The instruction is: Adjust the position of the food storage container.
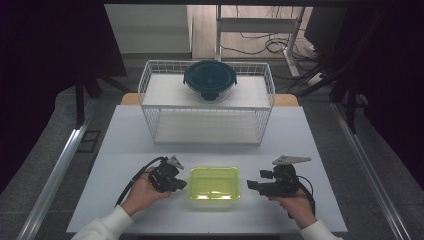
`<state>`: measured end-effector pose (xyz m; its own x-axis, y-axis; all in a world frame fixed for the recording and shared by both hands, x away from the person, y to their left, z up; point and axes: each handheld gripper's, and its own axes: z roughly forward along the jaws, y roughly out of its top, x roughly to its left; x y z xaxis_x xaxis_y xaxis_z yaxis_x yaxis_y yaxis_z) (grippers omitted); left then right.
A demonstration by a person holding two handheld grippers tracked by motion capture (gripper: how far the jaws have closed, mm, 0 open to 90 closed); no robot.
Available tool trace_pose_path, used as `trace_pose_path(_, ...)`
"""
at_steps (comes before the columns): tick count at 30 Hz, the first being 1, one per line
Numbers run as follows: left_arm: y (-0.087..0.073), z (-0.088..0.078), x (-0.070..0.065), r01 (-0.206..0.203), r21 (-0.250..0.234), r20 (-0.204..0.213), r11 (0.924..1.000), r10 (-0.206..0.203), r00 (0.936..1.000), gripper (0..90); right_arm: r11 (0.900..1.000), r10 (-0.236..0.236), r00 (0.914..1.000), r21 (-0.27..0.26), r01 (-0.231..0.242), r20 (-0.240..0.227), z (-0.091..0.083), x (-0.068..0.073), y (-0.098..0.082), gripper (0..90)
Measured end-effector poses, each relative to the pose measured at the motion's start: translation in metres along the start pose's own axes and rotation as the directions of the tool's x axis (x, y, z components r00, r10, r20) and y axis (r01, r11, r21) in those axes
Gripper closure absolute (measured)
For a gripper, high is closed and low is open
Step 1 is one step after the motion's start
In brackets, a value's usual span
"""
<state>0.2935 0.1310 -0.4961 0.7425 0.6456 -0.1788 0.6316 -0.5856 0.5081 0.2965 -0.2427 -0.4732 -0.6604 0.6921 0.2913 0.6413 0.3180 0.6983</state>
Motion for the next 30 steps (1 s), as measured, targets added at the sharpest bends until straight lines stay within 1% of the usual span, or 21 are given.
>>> trace_pose_path(2,-0.002,-0.006,0.002,0.013,-0.022,-0.003,0.9997,-0.013,0.9999,90.0,1.0,0.002,1.0,-0.004,-0.002,0.0,0.0,0.0,0.0,25.9)
trace_pose_path(3,-0.003,-0.008,0.001,0.023,-0.041,-0.002,0.9989,-0.023,0.9997,90.0,1.0,0.001,1.0,-0.005,-0.001,0.0,0.0,0.0,0.0,25.9)
trace_pose_path(7,-0.009,-0.021,0.0,0.021,-0.092,-0.011,0.9955,-0.022,0.9997,90.0,1.0,-0.001,1.0,-0.002,0.001,0.003,0.0,0.001,0.0,25.9)
trace_pose_path(8,-0.01,-0.024,0.0,0.032,-0.119,-0.018,0.9924,-0.034,0.9992,90.0,1.0,-0.002,1.0,-0.001,0.002,0.003,0.001,0.001,0.0,25.9)
trace_pose_path(9,-0.011,-0.027,0.001,0.044,-0.146,-0.028,0.9882,-0.049,0.9984,87.9,1.0,-0.004,1.0,-0.001,0.004,0.004,0.001,0.001,0.0,25.9)
trace_pose_path(11,-0.012,-0.033,0.003,0.073,-0.203,-0.038,0.9765,-0.082,0.9959,79.6,1.0,-0.007,1.0,0.002,0.007,0.004,0.002,0.001,0.0,25.9)
trace_pose_path(12,-0.013,-0.034,0.004,0.089,-0.219,-0.037,0.9716,-0.099,0.9944,73.1,1.0,-0.006,1.0,0.004,0.006,0.003,0.002,0.001,0.0,25.9)
trace_pose_path(13,-0.014,-0.036,0.005,0.118,-0.234,-0.033,0.9649,-0.13,0.991,69.4,1.0,-0.007,1.0,0.004,0.007,0.004,0.002,0.001,-0.001,25.9)
trace_pose_path(14,-0.014,-0.037,0.005,0.14,-0.24,-0.026,0.9606,-0.151,0.9882,62.0,1.0,-0.01,0.9999,0.005,0.01,0.003,0.003,0.001,-0.001,25.9)
trace_pose_path(15,-0.015,-0.038,0.005,0.152,-0.249,-0.024,0.9567,-0.162,0.9864,55.5,1.0,-0.011,0.9999,0.005,0.011,0.003,0.003,0.001,-0.001,25.9)
trace_pose_path(16,-0.016,-0.039,0.005,0.17,-0.258,-0.015,0.9511,-0.18,0.9835,51.0,1.0,-0.011,0.9999,0.007,0.011,0.004,0.003,0.002,-0.001,25.9)
trace_pose_path(18,-0.017,-0.039,0.005,0.217,-0.269,0.021,0.9384,-0.22,0.9753,41.4,1.0,-0.009,1.0,0.011,0.009,0.002,0.004,0.002,-0.001,25.9)
trace_pose_path(19,-0.018,-0.039,0.005,0.238,-0.276,0.045,0.9314,-0.234,0.9711,37.2,1.0,-0.01,1.0,0.012,0.01,0.001,0.004,0.002,-0.001,25.8)
trace_pose_path(20,-0.018,-0.039,0.005,0.25,-0.281,0.065,0.9265,-0.242,0.9681,34.2,1.0,-0.012,0.9999,0.015,0.012,-0.001,0.005,0.003,-0.002,25.9)
trace_pose_path(21,-0.018,-0.039,0.005,0.255,-0.285,0.072,0.924,-0.245,0.9668,31.2,1.0,-0.014,0.9999,0.018,0.014,-0.004,0.007,0.004,-0.002,25.8)
trace_pose_path(23,-0.019,-0.037,0.004,0.264,-0.293,0.081,0.919,-0.251,0.9645,28.6,1.0,-0.018,0.9998,0.023,0.018,-0.012,0.009,0.005,-0.002,25.8)
trace_pose_path(25,-0.019,-0.034,0.004,0.273,-0.284,0.098,0.9194,-0.255,0.9619,26.7,0.999,-0.023,0.9995,0.027,0.023,-0.021,0.009,0.007,-0.002,25.7)
trace_pose_path(26,-0.019,-0.033,0.003,0.272,-0.281,0.1,0.9201,-0.254,0.9619,26.7,0.999,-0.025,0.9994,0.025,0.026,-0.025,0.009,0.008,-0.002,25.7)
trace_pose_path(28,-0.02,-0.031,0.003,0.286,-0.279,0.116,0.9166,-0.264,0.9576,26.4,0.999,-0.027,0.9992,0.021,0.028,-0.03,0.009,0.01,-0.001,25.4)
trace_pose_path(30,-0.021,-0.03,0.004,0.303,-0.274,0.142,0.9127,-0.273,0.9514,25.1,0.999,-0.024,0.999,0.021,0.025,-0.039,0.01,0.011,0.0,25.2)
